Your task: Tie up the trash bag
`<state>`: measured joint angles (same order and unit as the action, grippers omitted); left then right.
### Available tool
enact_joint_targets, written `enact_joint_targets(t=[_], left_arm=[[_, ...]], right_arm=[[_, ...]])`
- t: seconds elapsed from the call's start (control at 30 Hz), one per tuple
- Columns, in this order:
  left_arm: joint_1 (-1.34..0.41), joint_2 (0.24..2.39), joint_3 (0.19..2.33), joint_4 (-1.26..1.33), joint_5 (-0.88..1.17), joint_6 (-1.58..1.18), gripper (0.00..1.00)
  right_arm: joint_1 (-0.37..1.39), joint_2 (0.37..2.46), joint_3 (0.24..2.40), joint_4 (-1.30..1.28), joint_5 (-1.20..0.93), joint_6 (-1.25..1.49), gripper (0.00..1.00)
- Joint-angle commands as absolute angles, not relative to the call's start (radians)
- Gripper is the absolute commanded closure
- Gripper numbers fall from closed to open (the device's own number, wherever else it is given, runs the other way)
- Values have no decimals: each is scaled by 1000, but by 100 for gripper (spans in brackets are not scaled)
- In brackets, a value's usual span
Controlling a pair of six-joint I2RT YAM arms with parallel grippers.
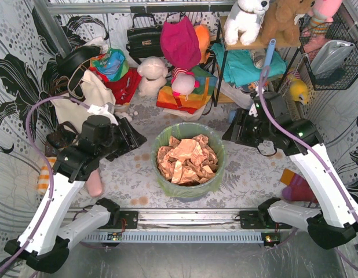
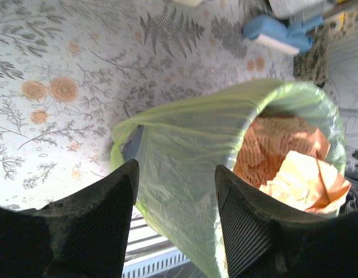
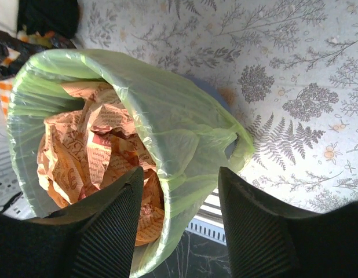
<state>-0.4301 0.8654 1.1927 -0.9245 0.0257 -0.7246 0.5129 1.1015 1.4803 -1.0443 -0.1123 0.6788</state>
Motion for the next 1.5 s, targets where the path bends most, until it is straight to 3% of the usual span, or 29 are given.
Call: enact_joint_targets(t=[0.0,0.27,0.53,0.8,0.97,1.47], left_arm=[[-439,900,1210,-930,211,-602,38],[-446,918,1212,-892,312,-548,45],[-448,946,1203,-881,352,-528,46],[-453,994,1246,-839,411,-535,75],[-453,1027,1265,-838,398,-529,87],[-453,1162,1386,-793,212,-506,92]], right_arm=[[550,1145,1499,-1101,-140,632,46],[567,1176,1447,-1056,-183,608,51],[572,1187,1399,-1014,-215,597,58],[573,1202,1410,-980,-212,601,77],[573,1221,1426,-955,-199,607,87],[571,1354,1581,-865,-10,585,94]])
